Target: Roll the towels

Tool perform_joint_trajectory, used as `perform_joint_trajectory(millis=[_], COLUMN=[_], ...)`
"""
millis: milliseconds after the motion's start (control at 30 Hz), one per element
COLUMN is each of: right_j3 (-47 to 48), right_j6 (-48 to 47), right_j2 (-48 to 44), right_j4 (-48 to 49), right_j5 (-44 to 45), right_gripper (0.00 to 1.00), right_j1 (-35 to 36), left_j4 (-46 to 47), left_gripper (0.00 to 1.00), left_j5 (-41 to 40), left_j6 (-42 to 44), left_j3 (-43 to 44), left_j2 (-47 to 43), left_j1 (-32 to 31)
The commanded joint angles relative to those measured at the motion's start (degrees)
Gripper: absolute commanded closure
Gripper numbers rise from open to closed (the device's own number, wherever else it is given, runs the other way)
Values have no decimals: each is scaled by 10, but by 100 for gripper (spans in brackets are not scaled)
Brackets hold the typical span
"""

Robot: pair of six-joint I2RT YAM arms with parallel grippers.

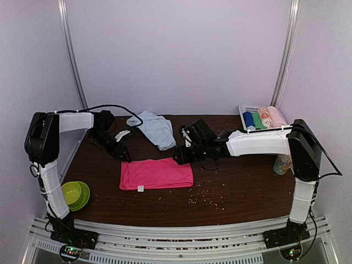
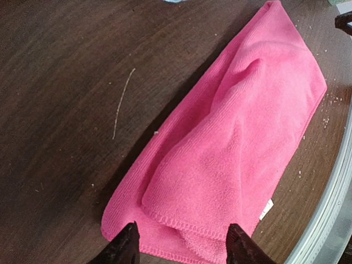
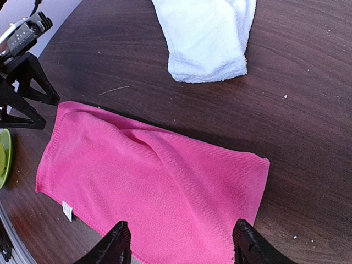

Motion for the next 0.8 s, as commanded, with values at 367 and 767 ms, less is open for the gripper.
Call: perform_joint_trajectory(millis=[367, 767], right_j3=[-15, -14], right_j6=[1, 0], right_j2=[7, 16], right_j4=[13, 22], right_j5=[-8, -14], right_gripper=[37, 37], right_j1=[7, 7], left_j4=[4, 18], left_gripper=[47, 53], left_j5=[-32, -35], left_j6=[-30, -41], left_j3=[10, 2], left_j2=[33, 23], left_j1=[-18, -18])
